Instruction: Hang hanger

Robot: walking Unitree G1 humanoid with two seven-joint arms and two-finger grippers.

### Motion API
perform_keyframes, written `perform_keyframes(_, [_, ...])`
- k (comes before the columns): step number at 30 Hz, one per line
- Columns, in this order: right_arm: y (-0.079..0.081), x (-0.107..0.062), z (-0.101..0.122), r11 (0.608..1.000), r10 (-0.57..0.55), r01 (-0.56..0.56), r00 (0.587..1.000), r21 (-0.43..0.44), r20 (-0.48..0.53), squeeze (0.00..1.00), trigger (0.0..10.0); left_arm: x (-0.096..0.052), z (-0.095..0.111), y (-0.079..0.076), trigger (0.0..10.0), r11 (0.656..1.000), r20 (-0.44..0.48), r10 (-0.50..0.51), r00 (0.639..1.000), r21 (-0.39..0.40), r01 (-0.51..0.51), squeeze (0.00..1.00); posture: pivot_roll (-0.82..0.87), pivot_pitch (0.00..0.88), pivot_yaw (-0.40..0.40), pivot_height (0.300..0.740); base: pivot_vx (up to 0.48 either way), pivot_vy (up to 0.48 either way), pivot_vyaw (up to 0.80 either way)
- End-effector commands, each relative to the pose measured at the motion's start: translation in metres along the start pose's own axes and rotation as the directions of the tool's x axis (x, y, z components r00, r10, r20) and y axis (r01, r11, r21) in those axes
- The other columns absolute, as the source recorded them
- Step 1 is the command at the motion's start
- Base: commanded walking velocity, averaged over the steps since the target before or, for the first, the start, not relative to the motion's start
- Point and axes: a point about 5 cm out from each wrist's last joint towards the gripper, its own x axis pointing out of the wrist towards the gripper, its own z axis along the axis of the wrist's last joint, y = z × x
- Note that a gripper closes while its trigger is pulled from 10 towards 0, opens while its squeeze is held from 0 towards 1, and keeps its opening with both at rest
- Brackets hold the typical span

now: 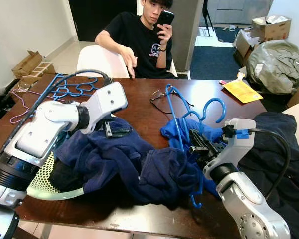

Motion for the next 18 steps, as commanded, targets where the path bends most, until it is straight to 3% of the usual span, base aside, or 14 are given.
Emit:
perform_keyframes(1, [0.0, -0.001, -0.002, 1.0, -0.001, 0.001, 1.0, 0.009, -0.008, 0.0, 10.0, 0.002, -0.008, -0.007, 10.0, 0.999, -0.025, -0.037, 0.999, 0.005, 0.037, 0.0, 0.04, 0.055, -0.004, 0.74, 0.0, 0.0, 0.0])
perform_keyframes(2, [0.0, -0.001, -0.002, 1.0, -0.002, 0.002, 1.0, 0.009, -0.008, 0.0, 10.0, 0.009, -0.011, -0.016, 10.0, 0.998, -0.021, -0.065, 0.998, 0.019, 0.066, 0.0, 0.04, 0.052, -0.004, 0.74, 0.0, 0.0, 0.0])
perform_keyframes(6, [0.001, -0.001, -0.002, 1.0, -0.002, 0.002, 1.0, 0.01, -0.007, 0.0, 10.0, 0.019, -0.015, -0.026, 10.0, 0.995, -0.016, -0.091, 0.996, 0.042, 0.092, 0.0, 0.03, 0.053, -0.002, 0.74, 0.0, 0.0, 0.0])
perform_keyframes(18, [0.001, -0.002, 0.0, 1.0, -0.005, 0.005, 1.0, 0.011, -0.003, 0.0, 10.0, 0.035, -0.022, -0.033, 10.0, 0.989, -0.04, -0.107, 0.993, 0.099, 0.111, 0.0, 0.03, 0.066, 0.005, 0.74, 0.0, 0.0, 0.0])
